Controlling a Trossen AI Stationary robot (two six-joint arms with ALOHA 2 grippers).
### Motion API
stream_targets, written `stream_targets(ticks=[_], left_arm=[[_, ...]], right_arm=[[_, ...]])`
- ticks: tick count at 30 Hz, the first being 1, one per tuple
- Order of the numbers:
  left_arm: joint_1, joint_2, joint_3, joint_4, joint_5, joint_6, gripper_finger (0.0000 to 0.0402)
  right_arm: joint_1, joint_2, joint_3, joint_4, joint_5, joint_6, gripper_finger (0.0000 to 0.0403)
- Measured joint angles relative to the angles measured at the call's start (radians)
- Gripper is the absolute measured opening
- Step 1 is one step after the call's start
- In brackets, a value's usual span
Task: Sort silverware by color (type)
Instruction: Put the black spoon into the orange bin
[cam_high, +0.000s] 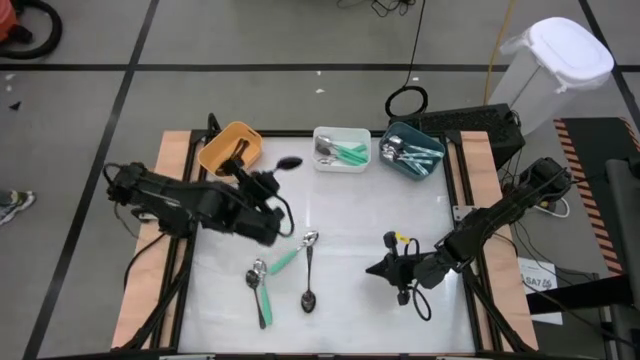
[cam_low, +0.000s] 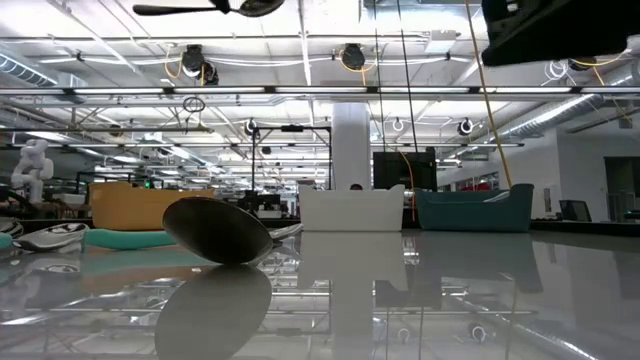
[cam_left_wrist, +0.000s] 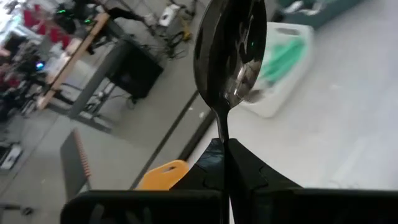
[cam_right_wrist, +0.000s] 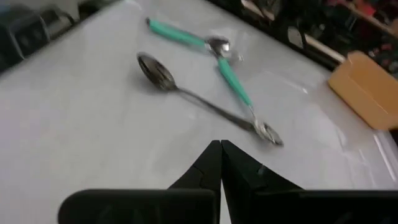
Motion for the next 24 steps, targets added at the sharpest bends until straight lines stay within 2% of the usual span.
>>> stream_targets(ticks=[4,8,15,24], left_arm=[[0.071,-0.098,-0.140,0.100,-0.002,0.050,0.0001],[0.153,-0.217,-0.318,0.272,0.045,0.130,0.0001],[0.365,-0.386,-0.569,0.492,0.124,0.219,0.0001],[0.670,-0.421,-0.755,0.677,0.223,0.330,0.0001]], right_arm=[[-0.036,-0.033,0.000,-0.074,0.001,-0.017,0.0002],[-0.076,-0.056,0.000,-0.107,0.001,-0.056,0.0002],[-0.152,-0.063,0.000,-0.129,0.001,-0.130,0.0002],[-0.244,-0.063,0.000,-0.137,-0.005,-0.185,0.0002]])
